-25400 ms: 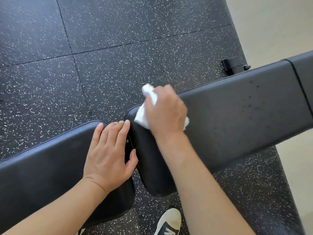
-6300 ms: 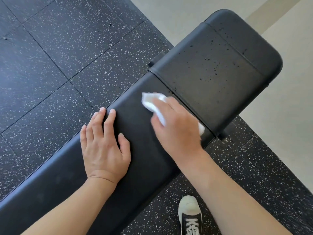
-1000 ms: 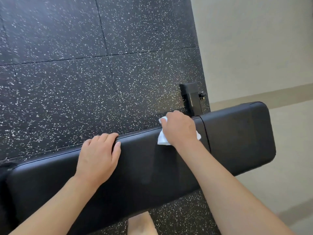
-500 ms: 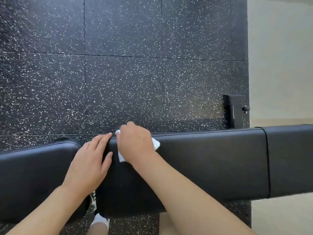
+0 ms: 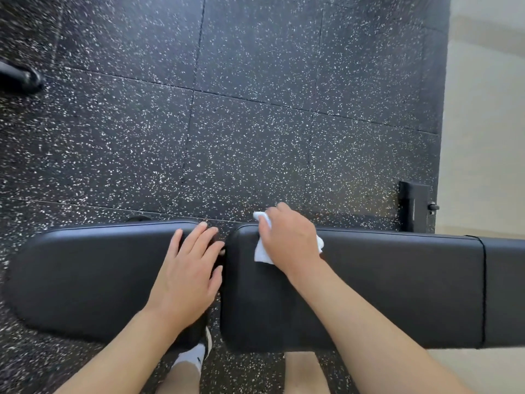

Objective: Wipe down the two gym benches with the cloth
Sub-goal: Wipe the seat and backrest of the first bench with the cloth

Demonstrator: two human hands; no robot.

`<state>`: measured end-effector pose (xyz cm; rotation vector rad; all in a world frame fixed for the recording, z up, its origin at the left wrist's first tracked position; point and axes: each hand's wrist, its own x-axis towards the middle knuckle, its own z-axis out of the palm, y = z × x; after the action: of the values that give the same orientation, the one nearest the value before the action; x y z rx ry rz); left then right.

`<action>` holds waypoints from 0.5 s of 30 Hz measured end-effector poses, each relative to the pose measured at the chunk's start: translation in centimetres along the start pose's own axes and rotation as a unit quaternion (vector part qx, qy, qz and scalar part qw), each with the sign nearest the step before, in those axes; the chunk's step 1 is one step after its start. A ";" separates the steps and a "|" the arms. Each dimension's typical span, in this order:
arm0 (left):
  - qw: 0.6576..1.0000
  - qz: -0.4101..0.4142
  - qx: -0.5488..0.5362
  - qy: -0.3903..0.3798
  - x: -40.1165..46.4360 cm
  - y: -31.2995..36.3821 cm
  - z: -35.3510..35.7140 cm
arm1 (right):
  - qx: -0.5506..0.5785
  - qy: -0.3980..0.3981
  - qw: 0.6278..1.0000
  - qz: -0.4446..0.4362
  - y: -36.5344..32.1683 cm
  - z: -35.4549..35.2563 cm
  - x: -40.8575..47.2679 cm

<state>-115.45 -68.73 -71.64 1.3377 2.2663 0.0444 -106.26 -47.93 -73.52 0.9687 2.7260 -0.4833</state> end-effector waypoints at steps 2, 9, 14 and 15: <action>1.000 0.024 0.002 0.010 -1.0 -1.5 0.2 | -0.017 0.038 0.998 -0.047 -4.1 0.8 -0.3; 0.997 0.075 -0.003 0.030 -2.9 -6.3 -0.4 | -0.103 0.095 0.977 -0.160 -7.5 3.6 -4.7; 0.996 0.076 0.009 0.034 -3.3 -5.8 -0.5 | -0.117 0.100 0.969 -0.193 -6.1 4.4 -9.1; 0.996 0.077 0.010 0.035 -3.3 -5.4 -0.5 | -0.105 0.098 0.969 -0.201 -6.0 4.8 -10.2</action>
<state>-118.79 -74.15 -71.38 1.5411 2.2218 0.1233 -101.91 -59.98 -73.48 0.4290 3.0846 -0.1559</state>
